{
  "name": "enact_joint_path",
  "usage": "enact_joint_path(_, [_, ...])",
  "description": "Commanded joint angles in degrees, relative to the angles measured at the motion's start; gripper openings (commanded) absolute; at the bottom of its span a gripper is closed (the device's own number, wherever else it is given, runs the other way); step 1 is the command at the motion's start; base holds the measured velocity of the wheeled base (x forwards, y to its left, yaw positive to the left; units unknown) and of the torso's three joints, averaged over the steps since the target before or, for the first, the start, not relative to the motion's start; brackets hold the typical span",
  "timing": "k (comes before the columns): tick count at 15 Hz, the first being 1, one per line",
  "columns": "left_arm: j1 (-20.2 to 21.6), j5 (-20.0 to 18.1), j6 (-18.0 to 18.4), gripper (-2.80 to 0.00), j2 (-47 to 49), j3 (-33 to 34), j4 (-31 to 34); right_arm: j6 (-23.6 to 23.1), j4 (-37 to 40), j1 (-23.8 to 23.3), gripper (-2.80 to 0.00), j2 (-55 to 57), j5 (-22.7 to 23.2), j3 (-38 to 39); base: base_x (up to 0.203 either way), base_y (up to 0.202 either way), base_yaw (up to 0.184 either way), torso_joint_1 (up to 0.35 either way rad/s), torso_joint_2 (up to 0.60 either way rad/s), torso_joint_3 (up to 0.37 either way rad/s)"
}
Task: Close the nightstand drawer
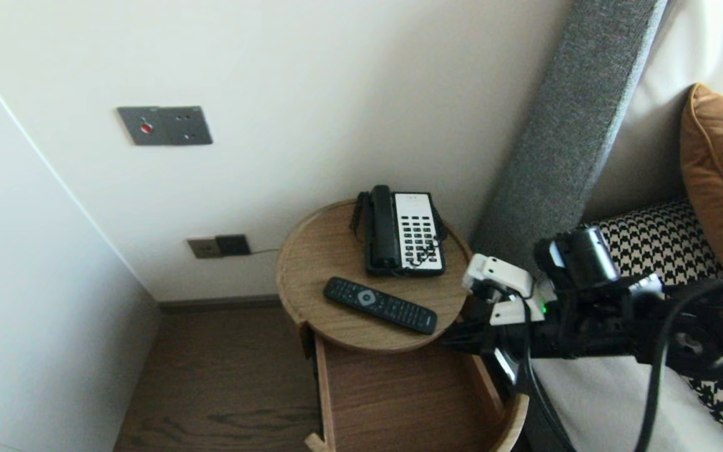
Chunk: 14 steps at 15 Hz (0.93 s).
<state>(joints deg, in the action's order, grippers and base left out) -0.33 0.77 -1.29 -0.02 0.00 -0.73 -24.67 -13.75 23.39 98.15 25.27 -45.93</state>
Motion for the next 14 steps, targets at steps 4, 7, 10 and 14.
enact_joint_path(4, [0.0, 0.0, 0.0, -2.80, -0.1, 0.0, 0.0, 9.1, -5.6, -8.2, -2.80, -17.3, 0.9, 16.9, 0.000, 0.000, 0.000, 0.000, 0.00, 0.000])
enact_joint_path(7, [0.0, 0.0, 0.0, -2.80, -0.1, 0.0, 0.0, 12.5, -6.2, -11.4, -2.80, -24.2, 0.7, 24.2, 0.000, 0.000, 0.000, 0.000, 0.00, 0.000])
enact_joint_path(10, [0.0, 0.0, 0.0, -2.80, -0.1, 0.0, -0.1, 13.0, -7.3, -12.8, -2.80, -28.5, 0.7, 34.6, 0.000, 0.000, 0.000, 0.000, 0.00, 0.000])
enact_joint_path(14, [0.0, 0.0, 0.0, -2.80, -0.1, 0.0, -0.1, 13.3, -13.0, -13.0, -2.80, -27.7, 0.8, 45.9, 0.000, 0.000, 0.000, 0.000, 0.00, 0.000])
